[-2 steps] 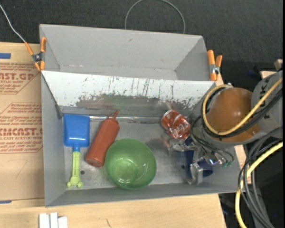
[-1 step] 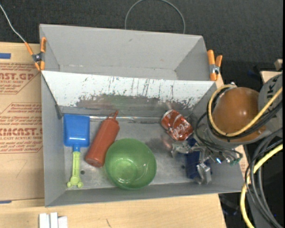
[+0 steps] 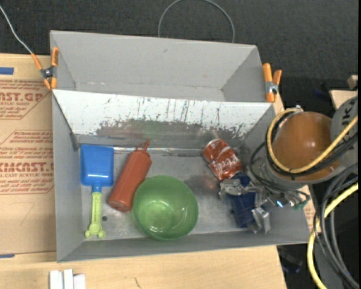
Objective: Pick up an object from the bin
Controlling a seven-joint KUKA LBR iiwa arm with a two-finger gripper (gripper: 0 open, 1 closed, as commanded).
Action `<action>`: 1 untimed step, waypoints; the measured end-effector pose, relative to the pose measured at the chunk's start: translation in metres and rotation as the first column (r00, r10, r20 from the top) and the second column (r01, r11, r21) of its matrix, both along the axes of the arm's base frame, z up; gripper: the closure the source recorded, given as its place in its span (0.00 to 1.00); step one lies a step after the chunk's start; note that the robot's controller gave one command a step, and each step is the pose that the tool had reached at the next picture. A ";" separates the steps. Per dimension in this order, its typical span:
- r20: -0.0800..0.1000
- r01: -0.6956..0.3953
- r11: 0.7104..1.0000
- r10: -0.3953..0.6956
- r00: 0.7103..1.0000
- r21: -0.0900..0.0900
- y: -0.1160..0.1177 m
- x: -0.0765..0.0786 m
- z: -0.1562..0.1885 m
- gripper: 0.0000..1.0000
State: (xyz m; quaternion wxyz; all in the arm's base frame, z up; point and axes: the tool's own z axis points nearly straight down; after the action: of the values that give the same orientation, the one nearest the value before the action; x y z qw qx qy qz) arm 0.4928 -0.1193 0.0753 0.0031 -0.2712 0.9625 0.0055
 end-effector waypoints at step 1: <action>0.003 -0.262 0.965 0.262 0.965 0.000 -0.015 -0.008 -0.005 1.00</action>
Offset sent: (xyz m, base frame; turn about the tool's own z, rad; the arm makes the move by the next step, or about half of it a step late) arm 0.0000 0.0000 0.0000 0.0000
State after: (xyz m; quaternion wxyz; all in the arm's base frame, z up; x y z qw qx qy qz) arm 0.4844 -0.1345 0.0702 0.0037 -0.3959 0.9183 0.0056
